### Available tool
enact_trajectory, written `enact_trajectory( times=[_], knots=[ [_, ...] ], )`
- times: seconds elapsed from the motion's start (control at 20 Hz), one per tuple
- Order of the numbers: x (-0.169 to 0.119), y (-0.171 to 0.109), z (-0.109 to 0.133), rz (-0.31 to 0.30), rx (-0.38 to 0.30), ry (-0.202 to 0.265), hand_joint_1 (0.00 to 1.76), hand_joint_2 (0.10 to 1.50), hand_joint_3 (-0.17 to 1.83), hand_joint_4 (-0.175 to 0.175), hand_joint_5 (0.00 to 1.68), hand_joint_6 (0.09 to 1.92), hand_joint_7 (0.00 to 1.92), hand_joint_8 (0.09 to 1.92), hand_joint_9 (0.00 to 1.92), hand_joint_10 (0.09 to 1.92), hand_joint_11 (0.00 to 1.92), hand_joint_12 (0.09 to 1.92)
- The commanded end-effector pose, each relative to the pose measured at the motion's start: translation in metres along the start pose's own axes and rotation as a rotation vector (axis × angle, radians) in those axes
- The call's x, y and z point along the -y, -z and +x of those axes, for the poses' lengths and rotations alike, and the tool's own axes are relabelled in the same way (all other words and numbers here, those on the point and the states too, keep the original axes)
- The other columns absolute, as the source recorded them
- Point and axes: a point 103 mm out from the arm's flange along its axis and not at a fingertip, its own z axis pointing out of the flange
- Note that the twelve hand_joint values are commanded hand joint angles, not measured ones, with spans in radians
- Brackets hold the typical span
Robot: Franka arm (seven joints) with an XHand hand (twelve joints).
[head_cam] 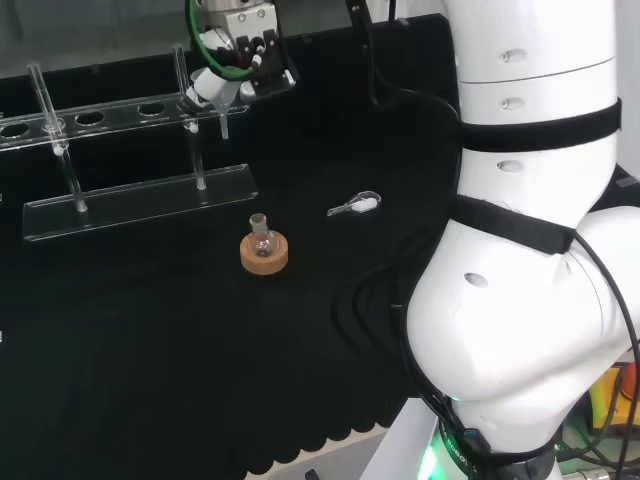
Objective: Pick up the funnel from the transparent funnel stand.
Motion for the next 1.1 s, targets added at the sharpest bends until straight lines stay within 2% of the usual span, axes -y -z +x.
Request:
enact_trajectory(
  times=[0.05,0.3,0.7,0.95,1.1],
  knots=[
    [0.003,0.013,-0.01,0.002,-0.005,-0.006,0.5,0.72,0.02,-0.073,0.02,0.09,0.15,0.5,0.0,0.81,0.0,0.46],
    [0.001,0.009,-0.017,0.065,-0.04,-0.03,0.49,0.72,0.02,-0.073,0.02,0.09,0.15,0.5,0.0,0.8,0.0,0.46],
    [0.001,-0.002,-0.021,0.124,-0.004,-0.04,0.48,0.72,0.02,-0.077,0.05,0.09,0.17,0.52,0.0,0.8,0.0,0.45],
    [0.004,-0.003,-0.024,0.117,-0.005,-0.049,0.47,0.72,0.02,-0.079,0.1,0.09,0.24,0.55,0.0,0.8,0.0,0.44],
    [0.007,-0.001,-0.027,0.07,-0.024,-0.061,0.49,0.73,0.03,-0.069,0.27,0.09,0.43,0.55,0.09,0.81,0.0,0.49]
  ],
)
